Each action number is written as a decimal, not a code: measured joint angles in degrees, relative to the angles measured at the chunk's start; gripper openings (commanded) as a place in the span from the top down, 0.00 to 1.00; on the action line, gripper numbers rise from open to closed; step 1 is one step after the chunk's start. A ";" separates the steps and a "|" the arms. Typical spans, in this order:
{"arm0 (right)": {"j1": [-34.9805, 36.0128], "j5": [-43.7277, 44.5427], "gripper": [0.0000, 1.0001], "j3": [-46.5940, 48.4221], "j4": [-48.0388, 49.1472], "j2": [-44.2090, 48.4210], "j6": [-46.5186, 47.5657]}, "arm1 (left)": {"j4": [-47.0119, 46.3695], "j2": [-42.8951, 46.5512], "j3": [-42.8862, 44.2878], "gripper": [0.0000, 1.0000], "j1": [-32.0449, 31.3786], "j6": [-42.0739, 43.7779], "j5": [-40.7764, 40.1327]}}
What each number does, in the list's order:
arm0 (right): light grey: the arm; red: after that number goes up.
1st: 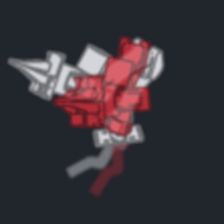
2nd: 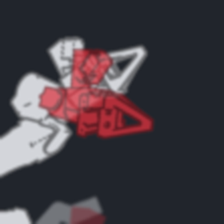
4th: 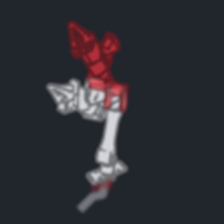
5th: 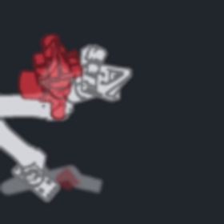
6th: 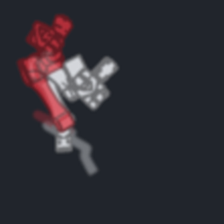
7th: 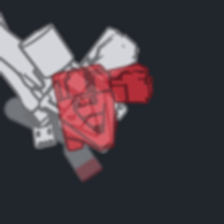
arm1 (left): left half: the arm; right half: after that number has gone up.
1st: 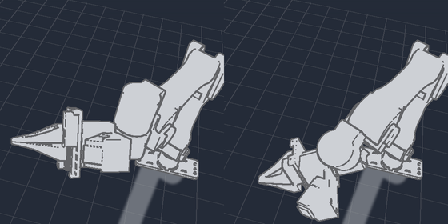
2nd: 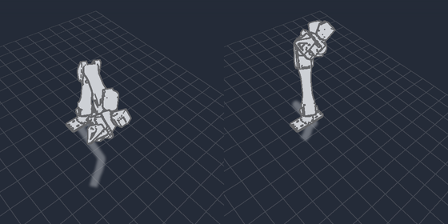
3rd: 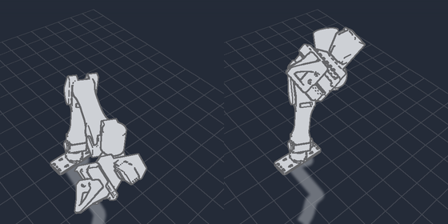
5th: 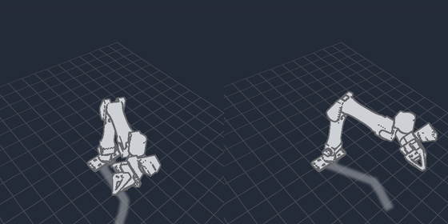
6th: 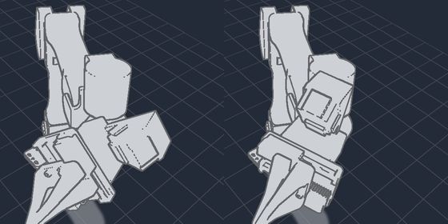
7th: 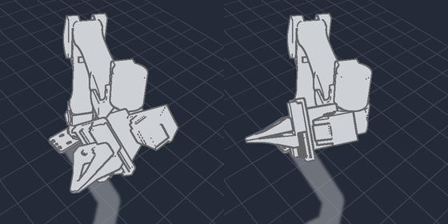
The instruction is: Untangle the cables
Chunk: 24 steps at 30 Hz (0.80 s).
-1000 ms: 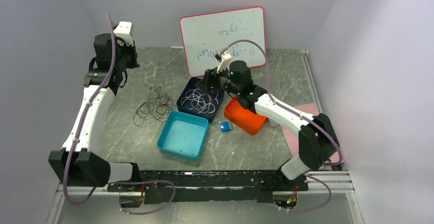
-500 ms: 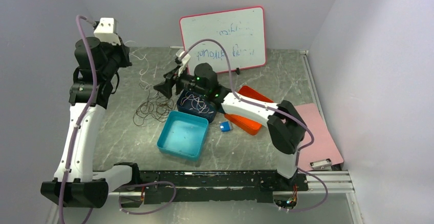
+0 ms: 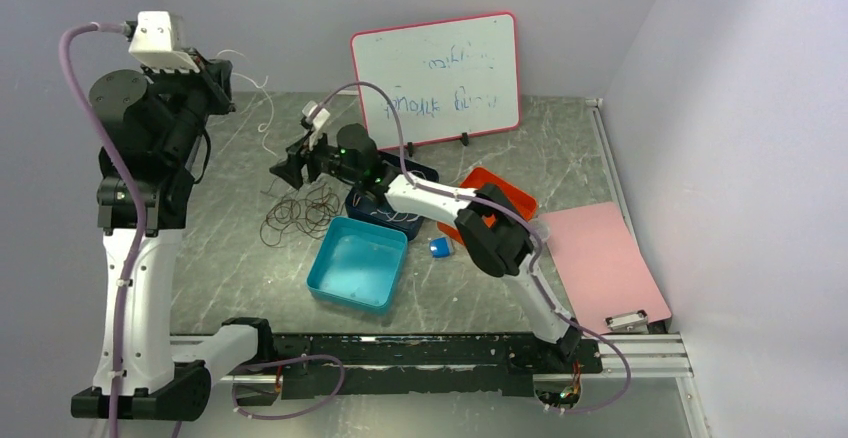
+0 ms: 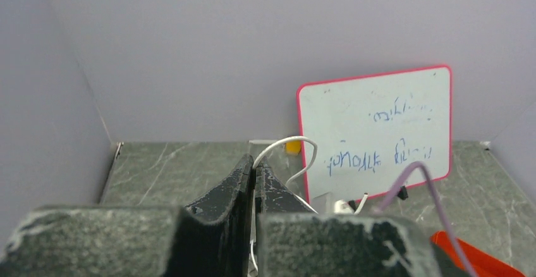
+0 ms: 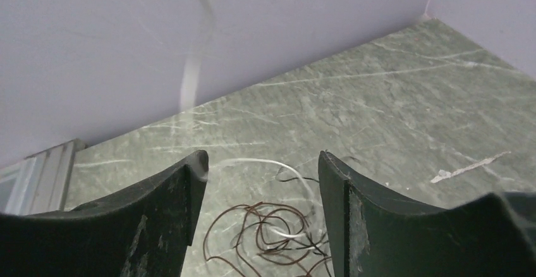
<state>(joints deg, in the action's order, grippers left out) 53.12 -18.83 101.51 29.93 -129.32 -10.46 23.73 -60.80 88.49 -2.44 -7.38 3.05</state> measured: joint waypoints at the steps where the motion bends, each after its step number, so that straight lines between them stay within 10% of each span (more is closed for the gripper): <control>1: 0.09 0.09 0.39 1.49 -0.52 -1.27 0.22 | 0.09 -0.02 0.74 0.93 0.00 -0.17 0.20; 10: 0.46 -1.38 0.55 13.49 -5.97 -12.33 0.66 | -1.25 -1.73 12.26 0.93 0.00 -1.25 1.68; 24: 2.93 -3.10 0.55 4.33 -8.61 -13.90 0.20 | -12.52 -11.54 28.37 0.93 0.00 1.01 0.17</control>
<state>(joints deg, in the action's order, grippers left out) 56.05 -21.93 105.84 21.32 -143.22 -10.26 11.20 -72.34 116.86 -2.44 -6.37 3.22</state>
